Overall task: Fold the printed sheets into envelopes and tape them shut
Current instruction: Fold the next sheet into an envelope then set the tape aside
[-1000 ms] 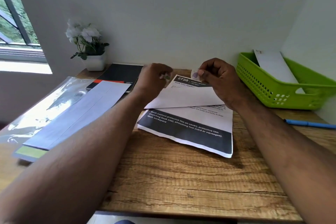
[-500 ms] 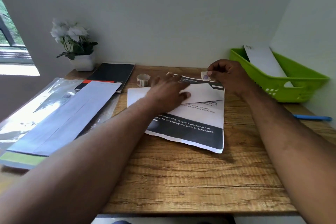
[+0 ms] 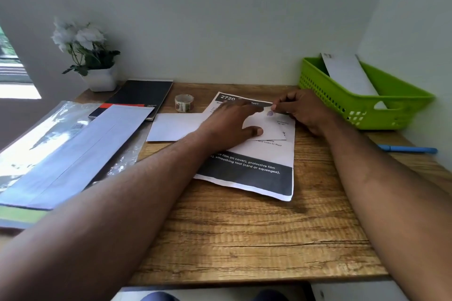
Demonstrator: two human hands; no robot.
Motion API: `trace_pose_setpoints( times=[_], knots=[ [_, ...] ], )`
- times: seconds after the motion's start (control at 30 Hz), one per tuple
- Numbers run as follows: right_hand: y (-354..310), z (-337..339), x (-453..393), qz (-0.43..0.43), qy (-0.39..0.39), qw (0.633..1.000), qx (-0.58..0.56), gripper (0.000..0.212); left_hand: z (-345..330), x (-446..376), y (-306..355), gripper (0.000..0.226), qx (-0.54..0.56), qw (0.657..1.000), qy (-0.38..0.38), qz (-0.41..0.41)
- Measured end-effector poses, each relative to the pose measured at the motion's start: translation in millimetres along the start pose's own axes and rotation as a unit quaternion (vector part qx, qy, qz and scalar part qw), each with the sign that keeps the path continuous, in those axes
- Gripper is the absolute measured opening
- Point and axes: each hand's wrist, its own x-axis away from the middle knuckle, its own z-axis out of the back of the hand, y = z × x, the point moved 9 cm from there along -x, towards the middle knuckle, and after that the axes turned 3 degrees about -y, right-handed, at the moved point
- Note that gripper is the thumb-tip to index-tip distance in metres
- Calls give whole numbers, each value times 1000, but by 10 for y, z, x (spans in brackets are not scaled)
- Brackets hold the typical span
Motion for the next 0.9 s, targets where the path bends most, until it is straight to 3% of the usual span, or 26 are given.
trace_pose_setpoints(
  times=[0.1, 0.3, 0.9],
  knots=[
    [26, -20, -5, -8, -6, 1000, -9, 4, -135, 16, -53, 62, 49, 997, -55, 29],
    [39, -10, -12, -8, 5, 1000, -2, 3, -254, -19, -99, 56, 0, 992, -115, 55],
    [90, -16, -47, -29, 23, 999, 36, 11, -300, -15, -92, 47, -52, 985, -155, 47]
  ],
)
